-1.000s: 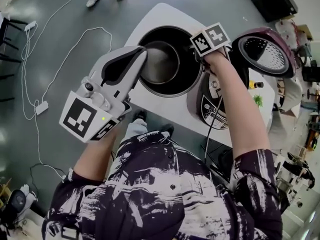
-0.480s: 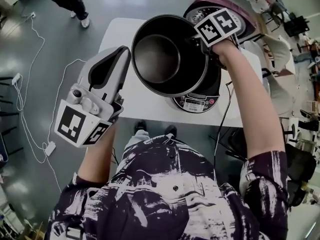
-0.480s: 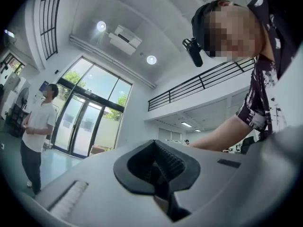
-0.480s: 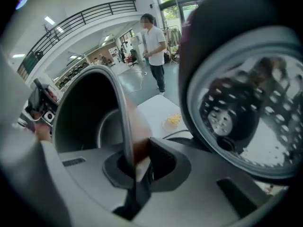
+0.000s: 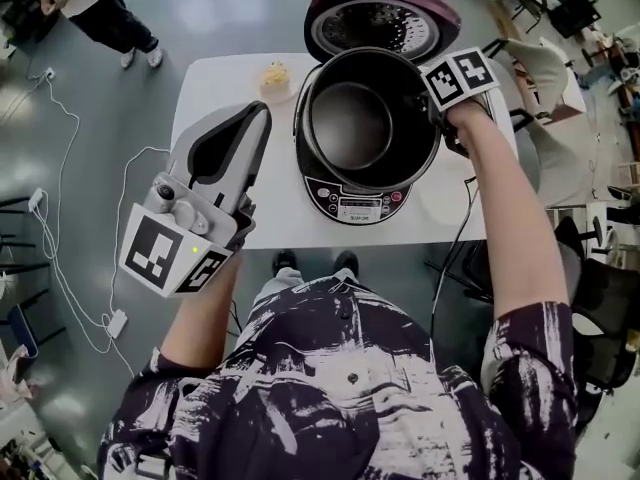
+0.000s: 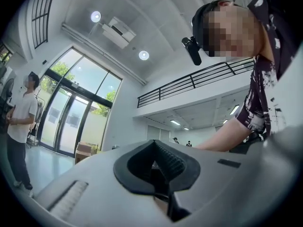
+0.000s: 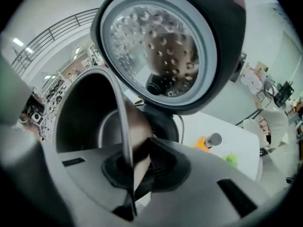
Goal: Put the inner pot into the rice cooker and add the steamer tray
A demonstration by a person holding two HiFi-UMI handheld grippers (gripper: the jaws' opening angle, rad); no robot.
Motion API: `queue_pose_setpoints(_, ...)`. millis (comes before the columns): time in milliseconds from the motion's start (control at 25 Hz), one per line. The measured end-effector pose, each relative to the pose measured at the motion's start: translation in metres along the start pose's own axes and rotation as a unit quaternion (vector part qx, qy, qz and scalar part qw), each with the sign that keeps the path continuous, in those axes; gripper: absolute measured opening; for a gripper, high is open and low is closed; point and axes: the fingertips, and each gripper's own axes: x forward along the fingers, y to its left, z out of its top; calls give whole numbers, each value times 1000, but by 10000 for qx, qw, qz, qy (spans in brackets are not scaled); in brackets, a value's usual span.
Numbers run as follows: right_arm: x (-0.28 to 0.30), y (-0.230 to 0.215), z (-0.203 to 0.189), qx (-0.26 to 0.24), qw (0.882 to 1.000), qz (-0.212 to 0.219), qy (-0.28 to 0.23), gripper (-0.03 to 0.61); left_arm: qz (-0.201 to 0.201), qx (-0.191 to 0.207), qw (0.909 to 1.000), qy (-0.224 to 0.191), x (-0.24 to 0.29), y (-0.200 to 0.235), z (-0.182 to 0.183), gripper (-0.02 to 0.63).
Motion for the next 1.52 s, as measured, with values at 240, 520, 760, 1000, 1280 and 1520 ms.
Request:
queue_pose_setpoints(240, 25, -29, -20, 261, 9993, -204, 148, 5, 60, -4, 9999, 153, 4, -2, -11, 5)
queue_pose_setpoints(520, 52, -36, -26, 325, 9978, -437, 388, 5, 271, -58, 9993, 243, -10, 6, -17, 5)
queue_pose_setpoints(760, 68, -44, -30, 242, 9945, -819, 603, 6, 413, -121, 9988, 241, -23, 17, -23, 5)
queue_pose_setpoints(1000, 75, -47, -31, 8, 9900, -1132, 845, 5, 536, -181, 9981, 234, -35, 27, -23, 5)
queue_pose_setpoints(1280, 86, -51, -37, -200, 9858, -1343, 986, 5, 570, -190, 9980, 207, -42, 34, -28, 5)
queue_pose_setpoints(1520, 85, -49, -36, -608, 9787, -1575, 1169, 8, 545, -237, 9980, 208, -44, 34, -30, 5)
